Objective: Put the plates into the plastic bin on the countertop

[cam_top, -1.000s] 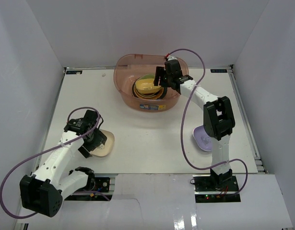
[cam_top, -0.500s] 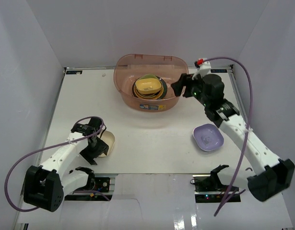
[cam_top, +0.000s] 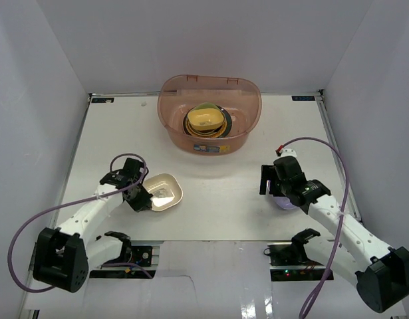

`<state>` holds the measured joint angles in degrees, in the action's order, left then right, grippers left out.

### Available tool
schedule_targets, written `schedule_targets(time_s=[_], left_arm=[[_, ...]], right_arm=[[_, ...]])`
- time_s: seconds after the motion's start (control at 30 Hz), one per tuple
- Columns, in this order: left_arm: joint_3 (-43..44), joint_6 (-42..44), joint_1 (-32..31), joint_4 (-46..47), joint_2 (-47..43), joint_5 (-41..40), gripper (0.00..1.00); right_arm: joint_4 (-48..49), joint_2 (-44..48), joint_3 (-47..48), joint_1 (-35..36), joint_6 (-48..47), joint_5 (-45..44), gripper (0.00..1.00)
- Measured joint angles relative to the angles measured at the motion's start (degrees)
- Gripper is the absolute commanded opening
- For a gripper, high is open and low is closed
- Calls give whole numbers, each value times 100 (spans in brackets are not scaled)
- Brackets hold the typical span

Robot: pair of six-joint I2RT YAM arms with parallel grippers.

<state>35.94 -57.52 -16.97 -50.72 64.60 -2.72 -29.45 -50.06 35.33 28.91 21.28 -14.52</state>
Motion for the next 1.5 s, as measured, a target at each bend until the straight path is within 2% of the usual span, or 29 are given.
schedule_targets(time_s=[0.1,0.13,0.2,0.23,0.3,0.33,0.4,0.5,0.63,0.73,0.87,1.1,1.27,1.33,1.4,1.43,1.47,1.5], left_arm=[[26,374,-2,55,-763,39,0],[85,474,-2,59,-1021,42,0],[503,748,-17,-2,-1475,57,0],[839,863,-33,-4,-1563,59,0],[1488,1064,-46,225,-1591,85,0],[1788,1156,-50,393,-1574,105,0],[2282,1322,-52,732,-1471,212,0],[3204,1519,-52,1095,-894,496,0],[4677,1714,-190,1690,669,848,0],[5576,1821,-354,1906,1996,946,0],[6749,1965,-516,1825,3786,960,0],[8448,2229,-575,1054,6102,649,0],[9007,2385,-553,555,6817,389,0],[9084,2424,-525,426,6894,382,0],[9082,2476,-490,267,6891,382,9],[9051,2476,-472,249,6881,409,18],[8974,2492,-452,269,6846,437,38],[8880,2505,-435,275,6791,496,46]], right_arm=[[-87,-367,-79,-4,116,-295,80],[-57,-527,-79,-9,120,-337,73],[-20,-929,-74,-24,122,-380,67],[4,-1156,-72,-28,116,-376,56],[81,-1556,-74,-33,87,-350,42],[122,-1683,-81,-33,96,-328,23],[280,-1773,-155,-33,107,-299,8],[341,-1591,-166,-33,140,-380,8],[68,-1091,26,-35,138,-501,8],[-225,-813,741,-37,96,-577,8],[-385,-1010,2487,-35,-212,-769,8],[-9,-2341,5440,-39,-1150,-595,8],[98,-3954,7715,-37,-1572,2,8],[162,-4444,8306,-24,-1626,256,8],[264,-4804,8531,4,-1672,507,8],[302,-4922,8535,26,-1681,629,8],[321,-5060,8535,52,-1683,754,8],[367,-5219,8535,90,-1681,885,8]])
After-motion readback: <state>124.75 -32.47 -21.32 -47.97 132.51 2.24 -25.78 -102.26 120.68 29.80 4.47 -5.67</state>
